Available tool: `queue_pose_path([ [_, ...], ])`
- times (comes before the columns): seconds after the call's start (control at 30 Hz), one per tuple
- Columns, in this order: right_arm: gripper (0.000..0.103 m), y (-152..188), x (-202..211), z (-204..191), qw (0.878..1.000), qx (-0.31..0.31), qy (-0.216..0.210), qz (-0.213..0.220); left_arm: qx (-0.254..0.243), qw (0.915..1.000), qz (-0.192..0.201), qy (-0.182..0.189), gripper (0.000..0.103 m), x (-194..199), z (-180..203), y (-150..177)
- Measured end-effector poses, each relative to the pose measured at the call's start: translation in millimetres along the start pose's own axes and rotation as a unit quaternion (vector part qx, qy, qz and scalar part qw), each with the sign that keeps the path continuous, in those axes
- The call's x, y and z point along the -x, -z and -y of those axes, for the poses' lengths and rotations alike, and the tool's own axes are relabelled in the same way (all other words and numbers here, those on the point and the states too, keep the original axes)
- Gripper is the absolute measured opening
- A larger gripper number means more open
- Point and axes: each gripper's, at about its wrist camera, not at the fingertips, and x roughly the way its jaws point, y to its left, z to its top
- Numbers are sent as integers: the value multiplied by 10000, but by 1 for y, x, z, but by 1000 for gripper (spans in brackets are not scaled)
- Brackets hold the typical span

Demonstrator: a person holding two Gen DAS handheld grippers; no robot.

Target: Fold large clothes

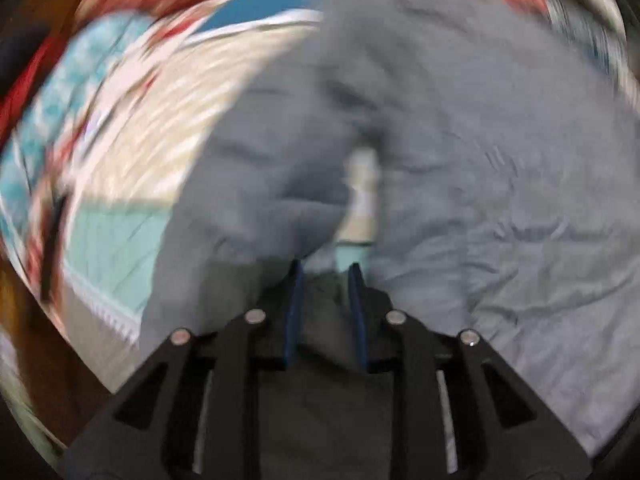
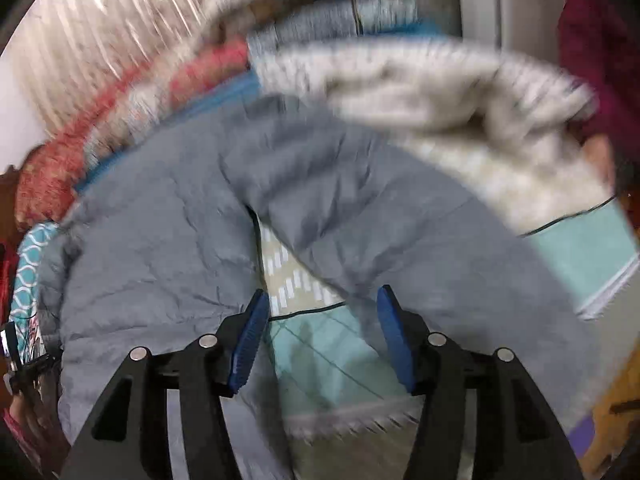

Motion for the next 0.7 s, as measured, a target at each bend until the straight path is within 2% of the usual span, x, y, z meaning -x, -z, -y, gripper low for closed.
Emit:
queue_pose_path([
  [0.03,66,8,20,3,9999,36,-122,88,183,9998,69,-11,22,6,-15,2],
  [0.13,66,34,44,6,9997,22,-261,19,712,9951,241,-645,22,24,-64,3],
  [0.2,66,48,54,18,9989,-212,-423,-70,1324,9893,421,-435,22,44,-94,4],
  [0.27,66,54,54,32,9957,-552,-716,-184,1507,9858,684,-274,22,66,-99,4],
  [0.4,66,73,48,36,9811,-1292,-1378,-412,1120,9877,1082,155,22,98,-64,7],
  [0.47,66,81,43,28,9751,-1429,-1602,-552,675,9883,1188,685,22,108,-28,9],
  [0.57,66,83,30,8,9754,-1182,-1651,-856,-5,9880,1120,1066,22,106,36,17],
  [0.63,64,87,19,-2,9745,-896,-1722,-1126,-274,9892,888,1133,22,87,63,22],
  [0.67,55,94,9,-7,9731,-816,-1633,-1404,-327,9911,691,1093,22,74,71,23],
  [0.7,29,99,2,-9,9730,-762,-1503,-1579,-384,9933,442,993,22,58,76,26],
])
